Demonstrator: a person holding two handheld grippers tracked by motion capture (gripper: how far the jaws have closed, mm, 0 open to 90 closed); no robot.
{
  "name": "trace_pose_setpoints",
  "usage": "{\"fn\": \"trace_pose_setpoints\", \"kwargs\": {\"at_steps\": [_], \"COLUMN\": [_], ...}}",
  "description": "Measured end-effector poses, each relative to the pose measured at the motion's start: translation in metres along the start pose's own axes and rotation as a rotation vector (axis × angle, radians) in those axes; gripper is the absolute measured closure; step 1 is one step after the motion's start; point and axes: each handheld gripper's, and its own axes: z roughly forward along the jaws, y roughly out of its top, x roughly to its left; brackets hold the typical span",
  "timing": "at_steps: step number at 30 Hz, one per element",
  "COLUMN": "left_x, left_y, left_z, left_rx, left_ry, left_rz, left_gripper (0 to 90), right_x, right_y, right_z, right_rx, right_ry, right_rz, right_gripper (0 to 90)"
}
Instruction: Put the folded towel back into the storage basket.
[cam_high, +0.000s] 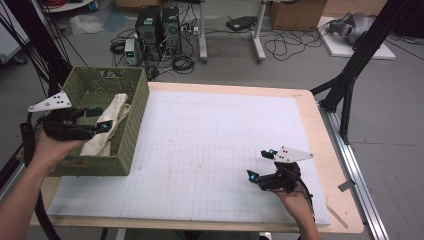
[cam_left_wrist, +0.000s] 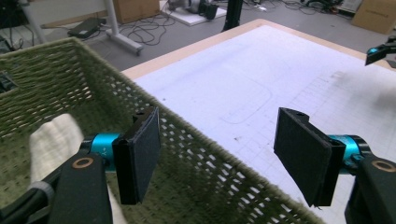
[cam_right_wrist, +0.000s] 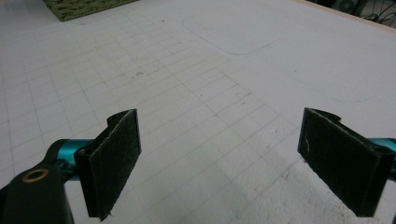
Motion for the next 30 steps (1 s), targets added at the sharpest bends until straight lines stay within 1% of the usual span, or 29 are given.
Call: {"fn": "trace_pose_setpoints", "kwargs": {"at_steps": [6,10,16,19,25,30], "left_x": [-0.012,-0.02,-0.031,-0.037,-0.047,-0.053], "left_y": [0.001,0.002,0.003,0.003,0.003,0.003], "left_z": [0.008,0.012,0.02,0.024,0.03,0.035], "left_rx": [-0.012,-0.028,-0.024,-0.026,-0.033,-0.034], "left_ry": [-0.015,-0.022,-0.031,-0.034,-0.048,-0.051], "left_rz": [0.013,0.014,0.018,0.028,0.027,0.027], "left_gripper": [31.2,31.2,30.3,30.3,30.4,30.4], "right_x": [0.0,0.0,0.001,0.001,0.0,0.0], "right_y": [0.0,0.001,0.001,0.001,0.001,0.001], "right_z": [-0.001,-0.001,-0.001,-0.001,-0.001,-0.001], "right_rx": [-0.005,-0.005,-0.006,-0.006,-0.011,-0.01], "right_ry": [0.001,0.001,0.002,0.003,0.0,0.0], "right_rz": [-0.001,-0.002,-0.003,0.0,-0.002,-0.003], "right_gripper": [12.5,12.5,12.5,12.4,12.4,12.4]}}
